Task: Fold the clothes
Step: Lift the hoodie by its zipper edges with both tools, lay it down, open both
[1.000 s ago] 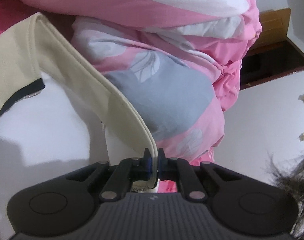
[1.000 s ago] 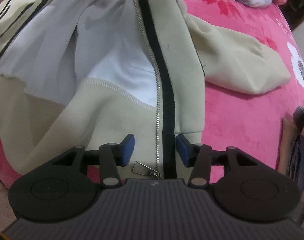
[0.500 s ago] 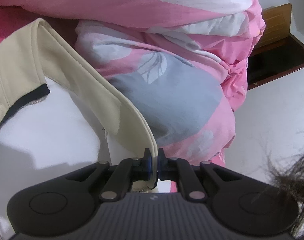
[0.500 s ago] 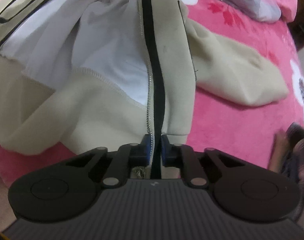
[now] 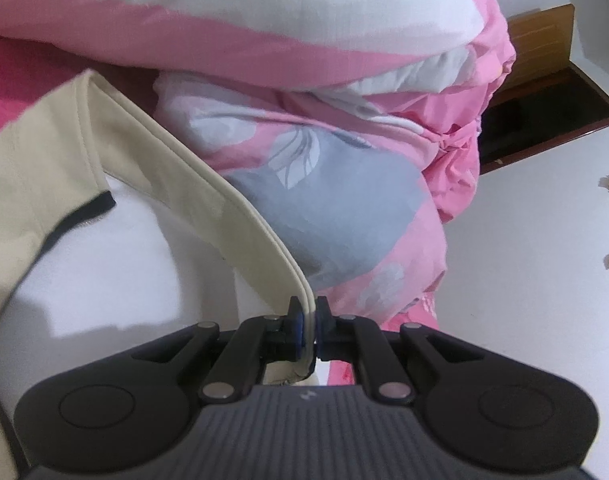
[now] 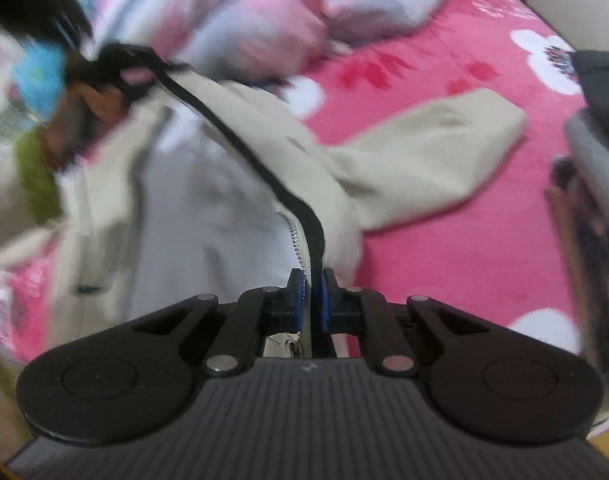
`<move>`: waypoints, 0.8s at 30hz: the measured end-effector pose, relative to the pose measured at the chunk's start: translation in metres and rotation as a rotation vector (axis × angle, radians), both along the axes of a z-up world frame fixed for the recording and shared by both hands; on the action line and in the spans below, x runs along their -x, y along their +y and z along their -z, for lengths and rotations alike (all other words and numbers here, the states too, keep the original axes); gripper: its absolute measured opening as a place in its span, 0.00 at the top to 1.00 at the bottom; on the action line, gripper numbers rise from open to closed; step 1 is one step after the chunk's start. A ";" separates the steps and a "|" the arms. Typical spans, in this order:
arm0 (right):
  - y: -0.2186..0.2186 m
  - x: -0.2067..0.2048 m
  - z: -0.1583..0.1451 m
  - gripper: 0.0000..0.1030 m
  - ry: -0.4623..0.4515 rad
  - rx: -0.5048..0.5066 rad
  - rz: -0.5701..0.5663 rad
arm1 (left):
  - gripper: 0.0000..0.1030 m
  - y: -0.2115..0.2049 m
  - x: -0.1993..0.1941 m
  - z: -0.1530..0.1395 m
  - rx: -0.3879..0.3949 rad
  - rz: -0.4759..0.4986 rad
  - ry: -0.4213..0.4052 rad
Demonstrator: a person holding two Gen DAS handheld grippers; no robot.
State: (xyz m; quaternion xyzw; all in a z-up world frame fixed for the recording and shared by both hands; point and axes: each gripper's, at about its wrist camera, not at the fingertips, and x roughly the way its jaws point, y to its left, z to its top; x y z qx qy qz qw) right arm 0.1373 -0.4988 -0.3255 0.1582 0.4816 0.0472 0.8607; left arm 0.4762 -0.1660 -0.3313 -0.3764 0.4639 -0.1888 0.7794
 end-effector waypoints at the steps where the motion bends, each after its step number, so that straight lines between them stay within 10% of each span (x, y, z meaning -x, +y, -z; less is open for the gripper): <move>1: 0.007 0.000 -0.006 0.93 -0.011 -0.026 -0.004 | 0.94 0.006 0.000 -0.003 0.005 0.006 0.001; 13: 0.122 0.008 -0.035 0.93 -0.063 -0.389 -0.064 | 0.94 0.099 -0.028 -0.015 0.027 0.106 0.023; 24: 0.212 -0.021 0.043 0.93 0.104 -0.336 -0.246 | 0.94 0.118 -0.053 0.010 -0.191 0.246 -0.022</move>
